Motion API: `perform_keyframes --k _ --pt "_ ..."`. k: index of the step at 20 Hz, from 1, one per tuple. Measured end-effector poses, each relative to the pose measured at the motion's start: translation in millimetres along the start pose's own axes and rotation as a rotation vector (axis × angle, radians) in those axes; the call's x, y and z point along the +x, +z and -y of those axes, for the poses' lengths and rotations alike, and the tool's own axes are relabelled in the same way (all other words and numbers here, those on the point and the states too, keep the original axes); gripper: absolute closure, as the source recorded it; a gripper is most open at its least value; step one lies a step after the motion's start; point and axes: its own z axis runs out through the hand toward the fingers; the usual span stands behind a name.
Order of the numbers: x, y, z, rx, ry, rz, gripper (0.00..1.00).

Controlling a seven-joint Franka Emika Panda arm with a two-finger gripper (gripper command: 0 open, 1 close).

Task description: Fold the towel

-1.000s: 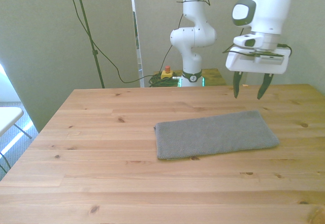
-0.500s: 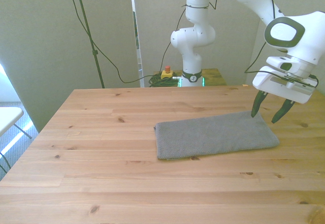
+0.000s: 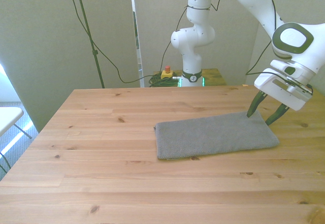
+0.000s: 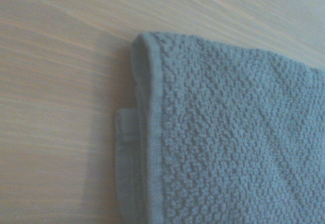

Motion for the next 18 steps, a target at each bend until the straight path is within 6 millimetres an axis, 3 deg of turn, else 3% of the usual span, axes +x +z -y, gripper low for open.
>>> perform_keyframes --k 3,4,10,18 --pt "3 3 -1 -0.002 0.003 -0.002 0.00" --pt "4 4 -2 0.000 0.005 -0.001 1.00" --pt "17 13 -10 0.039 0.030 0.009 1.00" --pt "16 16 -16 0.111 0.036 0.027 1.00"
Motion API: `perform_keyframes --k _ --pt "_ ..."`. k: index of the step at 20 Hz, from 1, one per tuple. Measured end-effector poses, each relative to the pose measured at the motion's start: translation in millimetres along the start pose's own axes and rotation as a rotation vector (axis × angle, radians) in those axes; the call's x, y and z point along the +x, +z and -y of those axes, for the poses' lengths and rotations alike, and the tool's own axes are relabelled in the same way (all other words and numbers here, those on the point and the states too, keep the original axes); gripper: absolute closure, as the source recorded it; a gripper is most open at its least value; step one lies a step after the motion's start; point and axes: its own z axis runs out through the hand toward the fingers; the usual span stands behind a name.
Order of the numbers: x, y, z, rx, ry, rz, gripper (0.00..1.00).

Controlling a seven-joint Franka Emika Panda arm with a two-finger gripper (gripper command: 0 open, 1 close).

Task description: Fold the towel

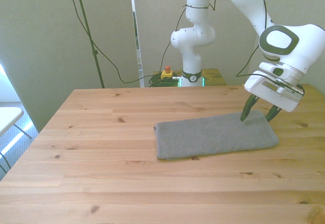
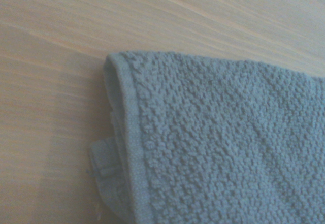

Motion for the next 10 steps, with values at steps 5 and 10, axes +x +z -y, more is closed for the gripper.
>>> perform_keyframes --k 5,10 --pt "-1.6 1.7 -1.3 0.029 0.001 0.008 1.00" --pt "-1.3 1.4 -2.1 0.061 0.015 0.027 1.00"
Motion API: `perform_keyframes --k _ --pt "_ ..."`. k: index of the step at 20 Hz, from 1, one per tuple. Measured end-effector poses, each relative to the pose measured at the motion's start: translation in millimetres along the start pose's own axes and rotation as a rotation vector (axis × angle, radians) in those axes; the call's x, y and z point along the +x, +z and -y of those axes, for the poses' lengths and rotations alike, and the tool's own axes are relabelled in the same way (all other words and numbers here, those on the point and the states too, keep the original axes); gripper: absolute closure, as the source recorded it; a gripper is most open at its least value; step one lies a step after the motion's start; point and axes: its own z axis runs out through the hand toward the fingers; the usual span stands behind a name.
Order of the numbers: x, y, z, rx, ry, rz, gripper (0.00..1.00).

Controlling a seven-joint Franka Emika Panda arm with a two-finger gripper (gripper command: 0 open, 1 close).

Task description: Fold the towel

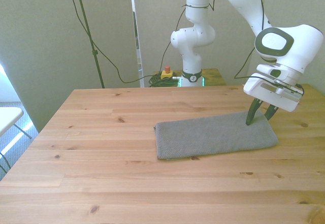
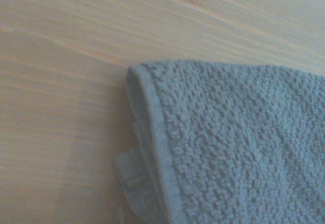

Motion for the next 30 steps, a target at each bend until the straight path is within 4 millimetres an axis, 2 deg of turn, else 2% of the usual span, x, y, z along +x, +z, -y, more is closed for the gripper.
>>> perform_keyframes --k 4,9,14,18,20,24,30 --pt "13 -13 -9 0.038 0.039 0.023 1.00" --pt "56 -42 -41 0.090 0.096 0.046 1.00" --pt "115 -60 -89 0.159 0.176 0.081 1.00" --pt "166 -69 -145 0.218 0.247 0.114 1.00" --pt "189 -67 -173 0.244 0.283 0.130 1.00" --pt "227 -51 -224 0.272 0.331 0.164 1.00" --pt "263 -2 -292 0.287 0.378 0.232 1.00"
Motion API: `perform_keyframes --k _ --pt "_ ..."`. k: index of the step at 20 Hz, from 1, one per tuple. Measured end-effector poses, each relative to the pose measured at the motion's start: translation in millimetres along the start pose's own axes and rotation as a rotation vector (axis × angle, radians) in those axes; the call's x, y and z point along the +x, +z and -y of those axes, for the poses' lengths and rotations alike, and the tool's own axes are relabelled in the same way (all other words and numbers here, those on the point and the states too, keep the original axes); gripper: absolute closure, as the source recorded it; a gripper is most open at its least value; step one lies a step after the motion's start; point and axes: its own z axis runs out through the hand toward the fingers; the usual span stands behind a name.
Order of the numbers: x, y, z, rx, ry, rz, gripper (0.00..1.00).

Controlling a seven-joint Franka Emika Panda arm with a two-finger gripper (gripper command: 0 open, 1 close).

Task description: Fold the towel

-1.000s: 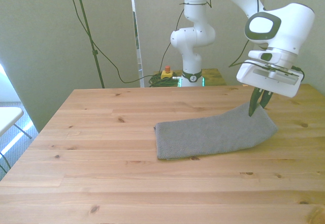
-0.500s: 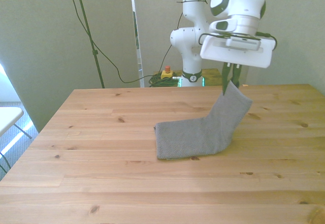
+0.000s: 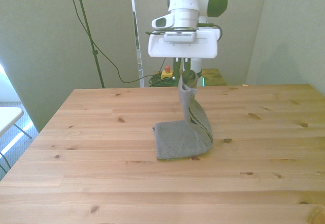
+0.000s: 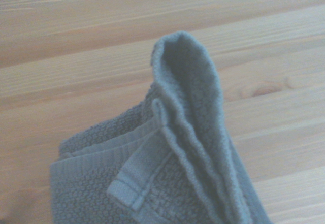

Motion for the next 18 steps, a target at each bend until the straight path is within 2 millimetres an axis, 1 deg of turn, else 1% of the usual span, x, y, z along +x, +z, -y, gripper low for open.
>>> perform_keyframes --k 1,3,4,6,9,12,14,18 --pt "10 5 -10 -0.001 0.014 0.005 0.00" --pt "25 19 -23 0.005 0.029 0.021 0.00" --pt "31 27 -25 0.022 0.026 0.040 0.00" --pt "36 44 -23 0.084 -0.018 0.098 0.00" --pt "43 60 -13 0.173 -0.097 0.166 0.00" --pt "56 75 -21 0.184 -0.138 0.196 0.00" --pt "62 80 -25 0.177 -0.137 0.198 0.00" --pt "64 79 -21 0.181 -0.141 0.193 0.00"
